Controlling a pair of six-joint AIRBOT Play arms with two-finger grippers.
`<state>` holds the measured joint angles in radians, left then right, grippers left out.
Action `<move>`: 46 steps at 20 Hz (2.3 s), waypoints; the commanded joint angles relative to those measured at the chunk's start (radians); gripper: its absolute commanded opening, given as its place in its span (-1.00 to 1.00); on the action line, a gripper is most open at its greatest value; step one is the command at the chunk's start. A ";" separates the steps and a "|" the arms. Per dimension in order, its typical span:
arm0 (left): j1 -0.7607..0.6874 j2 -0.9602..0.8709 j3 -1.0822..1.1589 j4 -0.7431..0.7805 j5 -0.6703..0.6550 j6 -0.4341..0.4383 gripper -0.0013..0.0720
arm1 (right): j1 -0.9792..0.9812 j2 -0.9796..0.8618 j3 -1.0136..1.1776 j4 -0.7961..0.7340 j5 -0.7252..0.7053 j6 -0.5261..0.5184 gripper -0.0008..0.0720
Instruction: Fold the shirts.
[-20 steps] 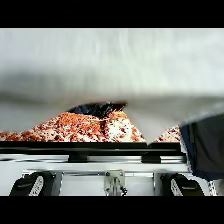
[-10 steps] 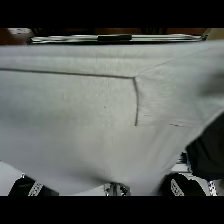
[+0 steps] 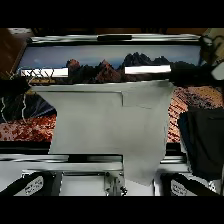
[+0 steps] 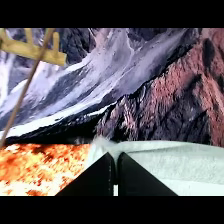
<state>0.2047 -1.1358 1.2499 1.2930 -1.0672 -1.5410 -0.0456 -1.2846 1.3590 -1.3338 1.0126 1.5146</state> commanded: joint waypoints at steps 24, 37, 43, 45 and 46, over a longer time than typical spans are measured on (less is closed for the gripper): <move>-0.005 -0.448 -0.015 -0.096 -0.164 0.183 -0.85 | 0.059 -0.209 -0.202 -0.115 0.211 0.076 -0.79; 0.252 -0.122 -0.394 -0.058 -0.410 0.270 0.51 | -0.263 0.131 -0.340 -0.161 0.564 -0.066 0.33; 0.285 -0.063 -0.630 -0.082 -0.266 0.375 0.51 | -0.403 0.309 -0.433 -0.076 0.483 -0.076 0.33; 0.285 -0.063 -0.642 -0.095 -0.233 0.378 0.51 | -0.403 0.310 -0.433 -0.054 0.483 -0.076 0.33; 0.285 -0.063 -0.649 -0.114 -0.218 0.378 0.51 | -0.403 0.310 -0.433 -0.054 0.483 -0.076 0.33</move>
<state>0.4828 -1.2095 0.6472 1.2072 -1.3430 -1.1900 -0.4282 -1.0012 0.9390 -1.4132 1.5051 1.4437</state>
